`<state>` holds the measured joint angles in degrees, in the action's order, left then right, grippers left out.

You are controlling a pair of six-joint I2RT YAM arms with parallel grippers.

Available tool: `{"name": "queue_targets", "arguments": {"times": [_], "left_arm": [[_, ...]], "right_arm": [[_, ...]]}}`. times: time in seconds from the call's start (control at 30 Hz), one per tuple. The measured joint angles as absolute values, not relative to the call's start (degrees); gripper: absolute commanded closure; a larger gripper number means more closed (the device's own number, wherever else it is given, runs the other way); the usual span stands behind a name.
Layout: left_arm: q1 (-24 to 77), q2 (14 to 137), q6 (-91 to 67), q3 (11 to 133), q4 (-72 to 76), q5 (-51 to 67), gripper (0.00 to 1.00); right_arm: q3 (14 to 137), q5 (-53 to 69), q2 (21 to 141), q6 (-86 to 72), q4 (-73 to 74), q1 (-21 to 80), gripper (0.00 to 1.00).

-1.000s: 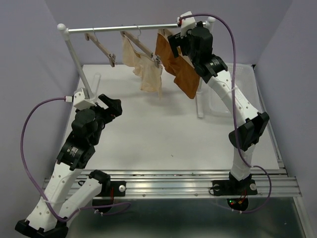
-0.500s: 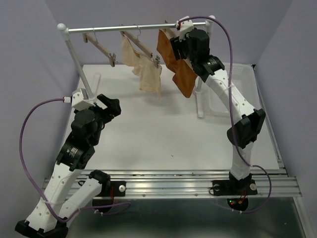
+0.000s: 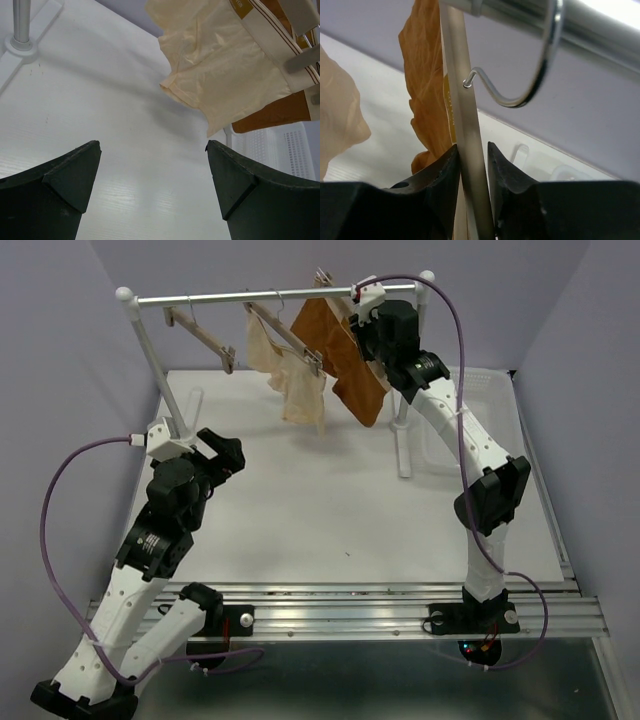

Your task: Remove the underwear clipped to the hanger

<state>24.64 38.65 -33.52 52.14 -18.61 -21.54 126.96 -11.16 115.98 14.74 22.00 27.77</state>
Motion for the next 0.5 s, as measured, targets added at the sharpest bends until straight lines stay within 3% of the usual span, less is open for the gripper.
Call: {"name": "queue_targets", "arguments": {"times": [0.13,0.2,0.5], "left_arm": [[24.64,39.33,-33.89,52.14,-18.11,-21.52,0.01],[24.64,39.7,-34.04,52.14,-17.82,-21.5,0.01],[24.64,39.88,-35.14,52.14,-16.82,-21.43,0.01]], "right_arm": [[127.35,-10.83,115.98,14.98,21.96,27.77,0.82],[127.35,-10.7,115.96,14.87,21.82,27.77,0.99],[123.74,-9.8,113.12,15.31,20.56,27.66,0.99]]}}
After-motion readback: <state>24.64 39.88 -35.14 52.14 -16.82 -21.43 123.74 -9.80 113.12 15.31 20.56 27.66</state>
